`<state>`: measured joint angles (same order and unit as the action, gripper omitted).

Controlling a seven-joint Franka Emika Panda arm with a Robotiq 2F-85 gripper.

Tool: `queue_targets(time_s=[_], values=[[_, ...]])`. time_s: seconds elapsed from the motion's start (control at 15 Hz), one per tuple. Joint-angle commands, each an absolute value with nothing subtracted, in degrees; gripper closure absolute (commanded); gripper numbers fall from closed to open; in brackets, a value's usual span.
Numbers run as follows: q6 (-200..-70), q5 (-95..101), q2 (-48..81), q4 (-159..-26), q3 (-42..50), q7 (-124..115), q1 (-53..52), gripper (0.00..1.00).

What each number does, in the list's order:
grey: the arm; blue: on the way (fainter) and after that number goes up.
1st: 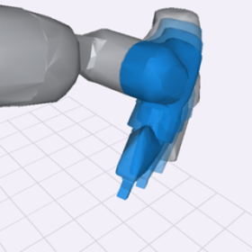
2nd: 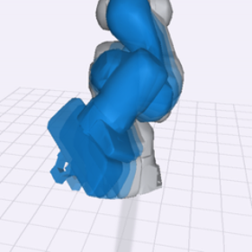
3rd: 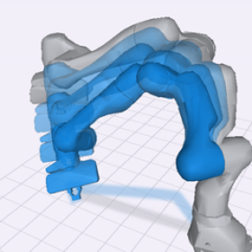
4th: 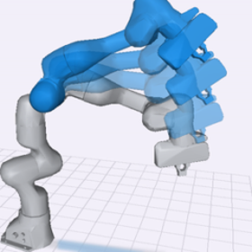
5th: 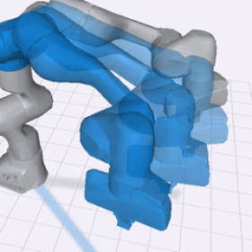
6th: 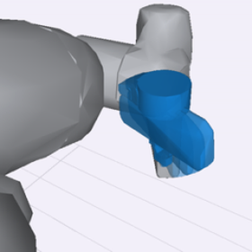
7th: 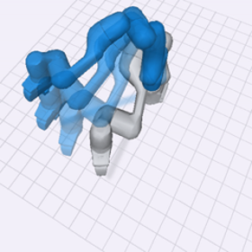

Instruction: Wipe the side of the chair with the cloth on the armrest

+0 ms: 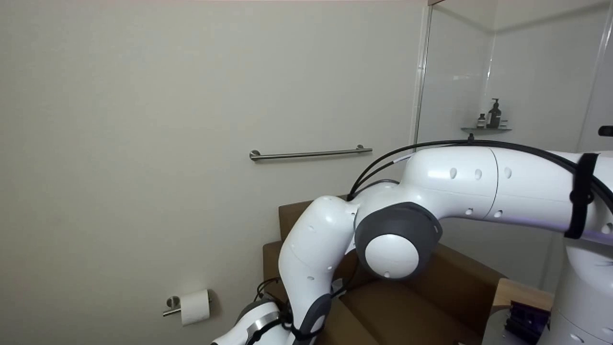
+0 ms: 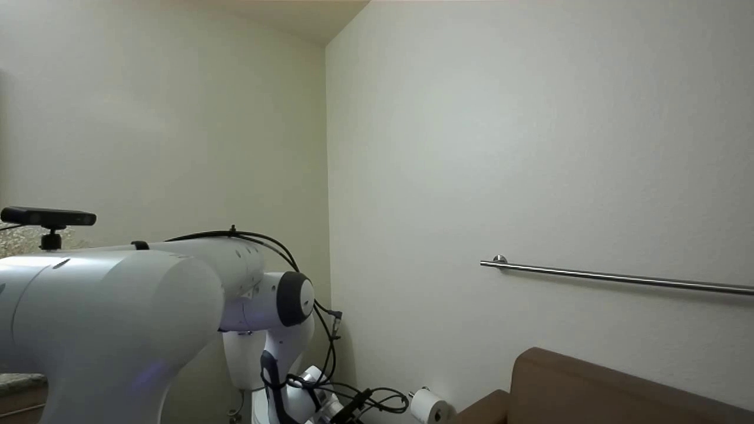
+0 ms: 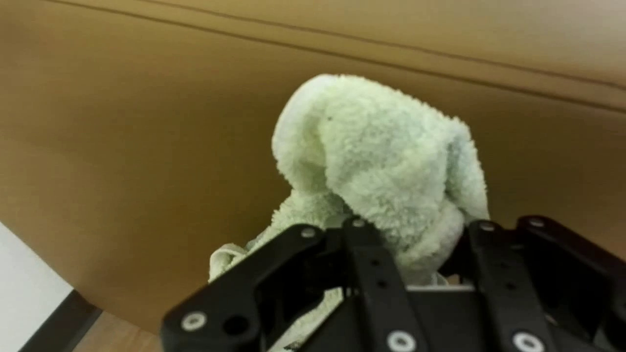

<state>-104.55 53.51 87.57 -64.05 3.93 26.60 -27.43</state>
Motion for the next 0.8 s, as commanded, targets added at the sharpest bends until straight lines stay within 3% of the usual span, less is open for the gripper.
queue_targets(time_s=[0.0,0.73], values=[[-94.5,52.4,87.6,-64.1,-0.4,31.6,-26.2,0.93],[-78.4,49.2,80.8,-59.9,-6.8,58.5,-20.5,0.93]])
